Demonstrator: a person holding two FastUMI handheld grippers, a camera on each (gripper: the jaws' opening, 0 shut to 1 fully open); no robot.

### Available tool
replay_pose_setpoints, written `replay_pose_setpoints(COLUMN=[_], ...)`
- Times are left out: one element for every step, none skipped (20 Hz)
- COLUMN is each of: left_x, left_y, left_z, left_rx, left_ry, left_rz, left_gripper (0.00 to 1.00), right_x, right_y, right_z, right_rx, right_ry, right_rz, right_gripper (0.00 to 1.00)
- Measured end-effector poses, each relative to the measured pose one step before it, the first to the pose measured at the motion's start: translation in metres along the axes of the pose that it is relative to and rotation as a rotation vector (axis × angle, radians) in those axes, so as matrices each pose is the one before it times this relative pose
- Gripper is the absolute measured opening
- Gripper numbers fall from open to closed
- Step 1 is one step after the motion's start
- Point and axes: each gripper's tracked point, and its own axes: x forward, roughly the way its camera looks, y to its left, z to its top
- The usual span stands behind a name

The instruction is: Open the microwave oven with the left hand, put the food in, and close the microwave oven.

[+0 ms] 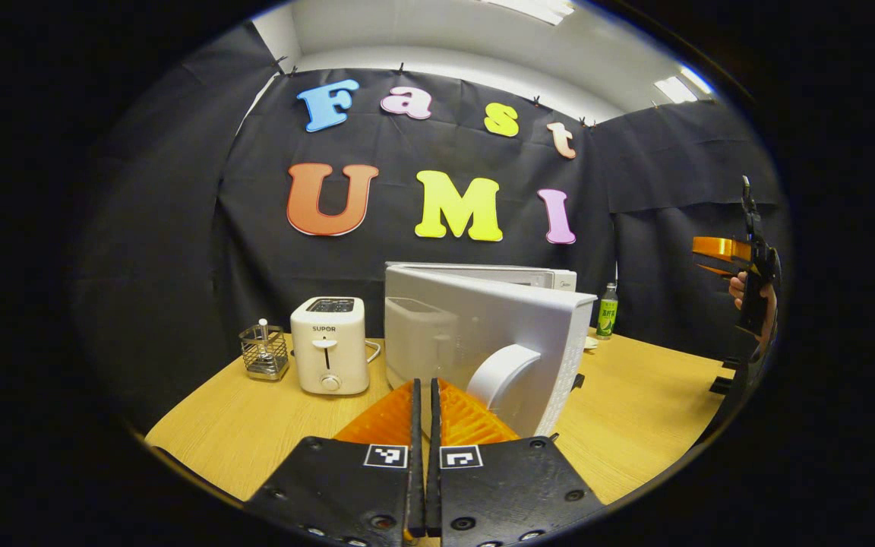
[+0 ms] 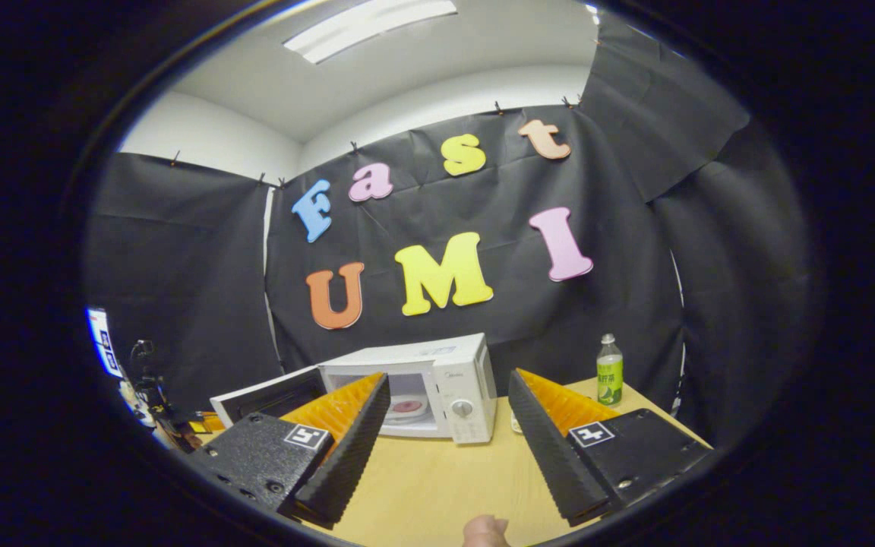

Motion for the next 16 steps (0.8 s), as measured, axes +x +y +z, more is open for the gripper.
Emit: replay_pose_setpoints(left_x=[0.00207,0.00386,0.00413,0.00505,0.00432,0.00719,0.00662,0.00819,0.00944,0.01059,0.01064,0.01091,0.01008,0.01061,0.0102,0.00878], left_y=[-0.00941,-0.00719,-0.00708,-0.00716,-0.00662,-0.00617,-0.00765,-0.00677,-0.00444,-0.00503,-0.00553,-0.00463,-0.00457,-0.00656,-0.00534,-0.00868], left_z=[0.00027,0.00006,-0.00143,-0.00185,-0.00297,-0.0008,-0.00272,-0.00094,-0.00198,-0.0024,-0.00218,0.00051,0.00141,0.00117,0.00216,0.00292], left_rx=[-0.00601,-0.00241,-0.00226,0.00537,0.00506,0.00341,-0.00148,-0.0034,-0.00567,-0.01067,-0.01021,-0.01247,-0.01108,-0.00832,0.00106,-0.00028], left_ry=[-0.00375,-0.00367,0.00657,0.00497,0.00799,0.0002,0.00437,-0.00437,0.00137,0.00078,0.00413,-0.00434,-0.00446,-0.00517,-0.00664,-0.0053], left_rz=[-0.02671,-0.01546,-0.01501,-0.00944,-0.00749,-0.00918,-0.01397,-0.01395,-0.00906,-0.01093,-0.01201,-0.01128,-0.00968,-0.01172,-0.01294,-0.0175], left_gripper=[0.02,0.02,0.02,0.02,0.01,0.02,0.02,0.02,0.02,0.02,0.02,0.01,0.02,0.02,0.02,0.02], right_x=[-0.00938,-0.00782,-0.00701,-0.00648,-0.00632,-0.00594,-0.00496,-0.00465,-0.00415,-0.00329,-0.00269,-0.00223,-0.0008,-0.00095,0.00073,0.00058], right_y=[-0.00106,-0.00089,-0.0009,-0.00278,-0.0032,-0.00111,-0.00024,0.00134,0.0031,0.00258,0.00155,-0.00012,0.00022,-0.00016,-0.00073,-0.00015], right_z=[0.0028,0.00312,0.00384,0.00325,0.00239,0.00517,0.00397,0.00056,0.00343,0.00249,0.00102,-0.00069,-0.00065,-0.00068,-0.00121,-0.00079], right_rx=[0.00773,0.00933,0.00709,0.00358,-0.00403,-0.00588,-0.00224,-0.00091,0.00476,0.00071,-0.00109,0.00075,-0.00034,0.00192,0.00137,0.00137], right_ry=[0.0064,0.00485,-0.00058,0.00295,-0.00133,-0.01148,-0.00378,-0.0026,-0.00458,-0.00422,0.001,0.00189,0.00081,0.00135,0.00329,0.00227], right_rz=[0.00031,0.00216,0.00185,-0.00592,-0.0053,-0.00116,0.00108,0.00772,0.01269,0.0154,0.01033,0.00614,0.00538,0.00232,0.00315,0.00441], right_gripper=[1.0,1.0,0.99,0.99,1.0,1.0,0.99,0.99,0.99,0.99,1.0,1.0,1.0,0.99,0.99,0.99])
